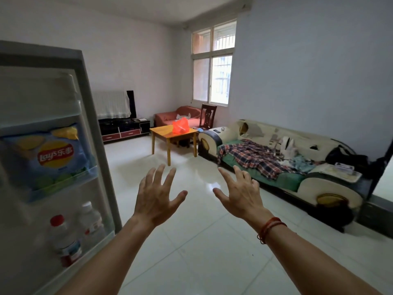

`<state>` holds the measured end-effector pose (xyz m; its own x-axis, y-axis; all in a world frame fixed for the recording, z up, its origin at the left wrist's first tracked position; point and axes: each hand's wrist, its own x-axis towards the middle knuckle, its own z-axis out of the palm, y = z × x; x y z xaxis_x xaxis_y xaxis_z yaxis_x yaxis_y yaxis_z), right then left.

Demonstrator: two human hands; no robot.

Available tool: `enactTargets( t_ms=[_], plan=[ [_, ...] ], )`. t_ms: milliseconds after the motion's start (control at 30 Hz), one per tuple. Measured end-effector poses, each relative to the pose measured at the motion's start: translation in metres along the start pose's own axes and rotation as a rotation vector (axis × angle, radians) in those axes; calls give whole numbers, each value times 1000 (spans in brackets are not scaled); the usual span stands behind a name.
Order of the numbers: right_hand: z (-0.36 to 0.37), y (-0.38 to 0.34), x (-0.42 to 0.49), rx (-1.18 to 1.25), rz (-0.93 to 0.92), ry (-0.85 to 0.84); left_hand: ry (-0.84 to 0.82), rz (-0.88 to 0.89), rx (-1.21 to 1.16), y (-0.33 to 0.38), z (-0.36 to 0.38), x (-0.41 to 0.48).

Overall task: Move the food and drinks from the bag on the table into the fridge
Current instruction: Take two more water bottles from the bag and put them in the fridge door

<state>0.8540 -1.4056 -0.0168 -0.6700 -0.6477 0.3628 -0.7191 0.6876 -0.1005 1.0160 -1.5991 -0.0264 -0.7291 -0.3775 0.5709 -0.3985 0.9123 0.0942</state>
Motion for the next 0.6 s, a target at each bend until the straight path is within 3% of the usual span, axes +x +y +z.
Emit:
enactTargets(
  t_ms=[600],
  plan=[
    [17, 72, 66, 26, -32, 19, 27, -5, 43, 43, 57, 68]
  ],
)
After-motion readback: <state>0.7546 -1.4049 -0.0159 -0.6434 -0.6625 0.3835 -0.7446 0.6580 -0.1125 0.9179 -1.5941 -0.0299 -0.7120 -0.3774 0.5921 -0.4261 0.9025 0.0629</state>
